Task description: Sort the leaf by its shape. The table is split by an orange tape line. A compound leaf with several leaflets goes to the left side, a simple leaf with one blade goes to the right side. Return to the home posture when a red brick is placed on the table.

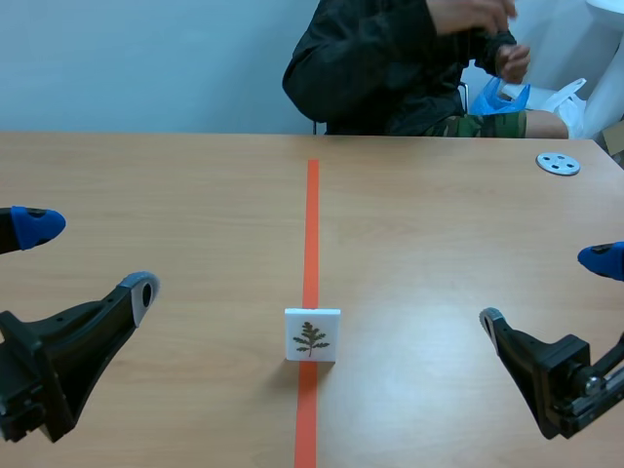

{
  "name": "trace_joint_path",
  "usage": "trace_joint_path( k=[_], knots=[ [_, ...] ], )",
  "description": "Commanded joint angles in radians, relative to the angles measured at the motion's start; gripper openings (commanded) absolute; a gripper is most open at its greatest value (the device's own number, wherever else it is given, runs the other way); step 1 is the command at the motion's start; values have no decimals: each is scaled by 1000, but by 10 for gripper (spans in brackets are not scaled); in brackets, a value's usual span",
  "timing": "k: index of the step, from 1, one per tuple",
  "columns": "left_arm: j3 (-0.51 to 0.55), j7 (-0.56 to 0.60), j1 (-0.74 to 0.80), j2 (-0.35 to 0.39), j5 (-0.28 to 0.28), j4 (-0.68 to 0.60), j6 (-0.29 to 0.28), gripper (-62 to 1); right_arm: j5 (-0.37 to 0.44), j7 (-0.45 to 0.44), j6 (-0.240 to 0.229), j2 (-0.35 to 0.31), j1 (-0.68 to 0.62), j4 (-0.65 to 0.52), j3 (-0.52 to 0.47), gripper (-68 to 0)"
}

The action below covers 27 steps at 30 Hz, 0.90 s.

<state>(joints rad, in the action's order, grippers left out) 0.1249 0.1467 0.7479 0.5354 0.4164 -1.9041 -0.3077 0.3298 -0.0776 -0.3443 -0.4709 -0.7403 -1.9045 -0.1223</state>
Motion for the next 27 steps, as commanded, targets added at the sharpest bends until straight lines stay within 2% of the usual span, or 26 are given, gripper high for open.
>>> trace_joint_path(
  k=[1,17,27],
  knots=[
    [-4,14,-3,5,6,-6,-1,14,10,-15,7,0,12,-12,-2,4],
    [-4,13,-3,5,6,-6,-2,14,10,-14,7,0,11,-12,-2,4],
    [-4,-39,-3,5,7,-6,-2,14,10,5,6,0,11,-12,-2,4]
  ],
)
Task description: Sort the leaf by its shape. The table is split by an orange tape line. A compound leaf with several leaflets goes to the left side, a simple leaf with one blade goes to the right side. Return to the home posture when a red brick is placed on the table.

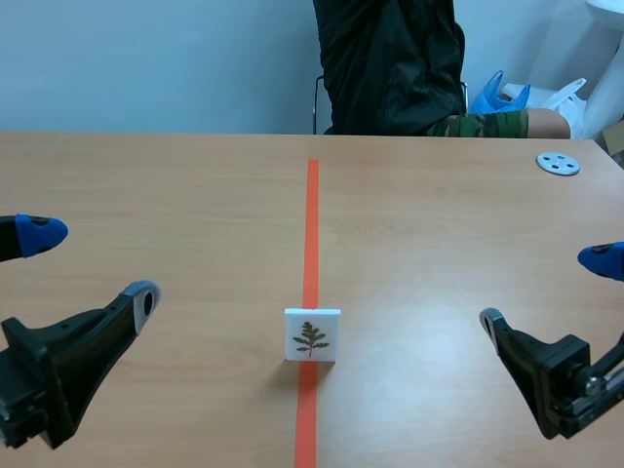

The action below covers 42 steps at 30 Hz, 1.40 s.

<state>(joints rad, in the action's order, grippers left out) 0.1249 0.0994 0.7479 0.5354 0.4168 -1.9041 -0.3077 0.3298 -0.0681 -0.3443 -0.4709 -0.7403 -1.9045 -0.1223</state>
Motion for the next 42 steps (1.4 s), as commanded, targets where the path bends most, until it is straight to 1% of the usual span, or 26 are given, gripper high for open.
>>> trace_joint_path(
  k=[1,6,14,18,25,29,34,42],
  knots=[
    [-4,2,-3,5,9,-6,-3,14,10,4,6,0,11,-12,-2,4],
    [-4,-47,-3,6,10,-6,-13,14,10,26,7,0,11,-12,-2,4],
    [-4,-49,-3,6,9,-6,-31,14,10,43,6,0,11,-12,-2,4],
    [-4,-68,-3,6,6,-6,-58,14,10,43,6,0,11,-12,-2,4],
    [-4,-79,-14,6,6,-6,-64,14,10,43,6,0,11,-12,-2,4],
    [-4,-100,-18,6,6,-6,-83,14,10,43,6,0,11,-12,-2,4],
    [-4,-101,-18,6,-16,-6,-89,14,10,51,6,0,11,-12,-2,4],
    [-4,-101,-17,6,-18,-6,-89,14,10,51,6,0,11,-12,-2,4]
  ],
)
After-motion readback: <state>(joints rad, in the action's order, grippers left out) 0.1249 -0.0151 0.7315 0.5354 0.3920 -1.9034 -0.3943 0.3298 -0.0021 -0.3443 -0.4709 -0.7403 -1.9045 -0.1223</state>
